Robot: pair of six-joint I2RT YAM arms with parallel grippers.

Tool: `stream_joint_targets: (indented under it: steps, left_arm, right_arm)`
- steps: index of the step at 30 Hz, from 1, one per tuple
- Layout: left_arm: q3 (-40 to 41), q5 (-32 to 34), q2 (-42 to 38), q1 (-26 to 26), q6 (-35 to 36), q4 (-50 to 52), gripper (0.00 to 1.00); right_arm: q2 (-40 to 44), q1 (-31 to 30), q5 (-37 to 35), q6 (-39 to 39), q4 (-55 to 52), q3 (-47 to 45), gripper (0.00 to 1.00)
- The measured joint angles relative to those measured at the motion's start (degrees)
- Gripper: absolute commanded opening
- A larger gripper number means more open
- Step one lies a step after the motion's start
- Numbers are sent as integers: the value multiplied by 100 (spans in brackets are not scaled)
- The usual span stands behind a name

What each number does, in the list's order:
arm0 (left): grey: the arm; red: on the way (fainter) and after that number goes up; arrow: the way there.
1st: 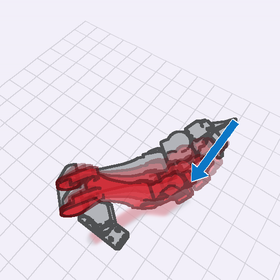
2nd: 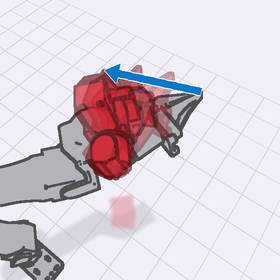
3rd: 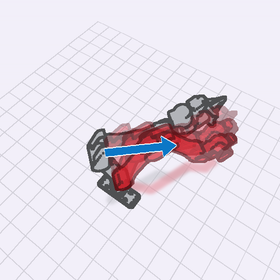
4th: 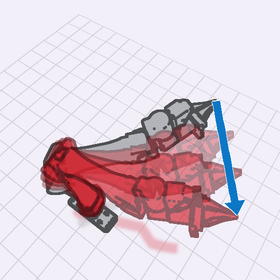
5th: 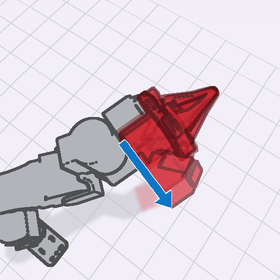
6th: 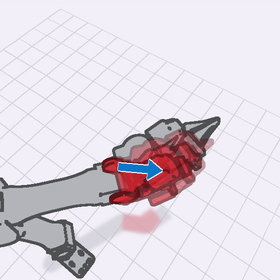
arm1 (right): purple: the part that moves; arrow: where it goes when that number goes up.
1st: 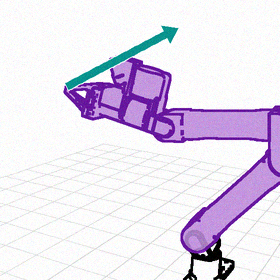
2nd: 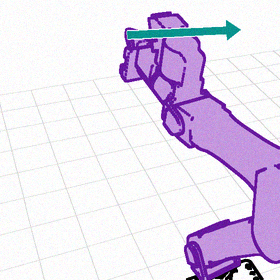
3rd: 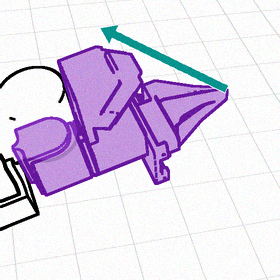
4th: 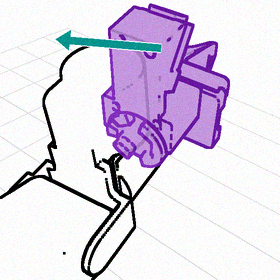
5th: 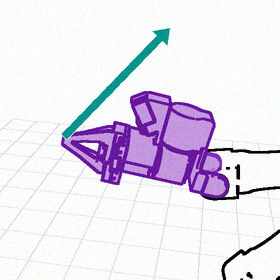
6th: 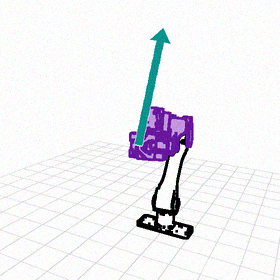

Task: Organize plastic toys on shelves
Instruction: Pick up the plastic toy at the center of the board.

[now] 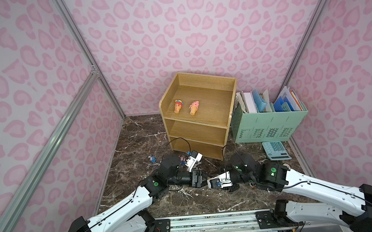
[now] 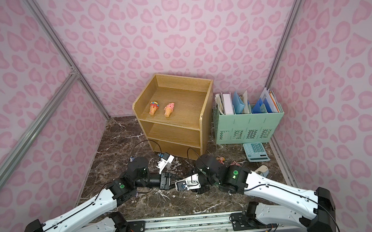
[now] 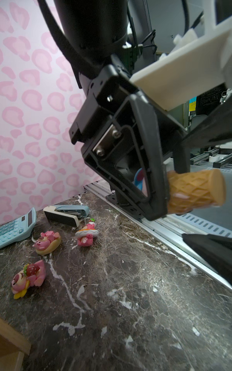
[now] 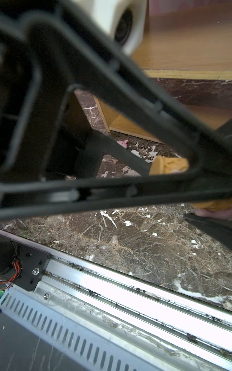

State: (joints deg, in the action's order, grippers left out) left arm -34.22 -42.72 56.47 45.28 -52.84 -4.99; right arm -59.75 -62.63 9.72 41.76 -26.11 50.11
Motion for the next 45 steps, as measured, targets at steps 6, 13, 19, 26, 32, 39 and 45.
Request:
stream_joint_targets:
  steps: [6, 13, 19, 26, 32, 39, 45]
  left_arm:
    - [-85, 138, 66, 2, 74, 125, 51]
    - [-90, 107, 74, 26, 68, 81, 20]
    - [-76, 291, -310, 26, 55, 299, 12]
    - [35, 817, -1279, 15, 195, 756, 9]
    - [94, 1532, -2164, -33, 400, 907, 9]
    - [2, 2111, -2618, -37, 610, 649, 10]
    - [-166, 2238, -2726, -37, 852, 282, 9]
  right_arm:
    - [-4, -35, 42, 0, -11, 22, 18]
    - [-42, -114, -11, -55, -92, 33, 19]
    - [-7, -153, -37, -221, 114, 33, 53]
    - [636, -142, -376, -916, 673, -282, 88]
    - [1705, 162, -254, -2446, 1812, -940, 96]
    - [1840, 1432, 1252, -5683, 4227, -1971, 89]
    - [1414, 1550, 2168, -7978, 5945, -2044, 90]
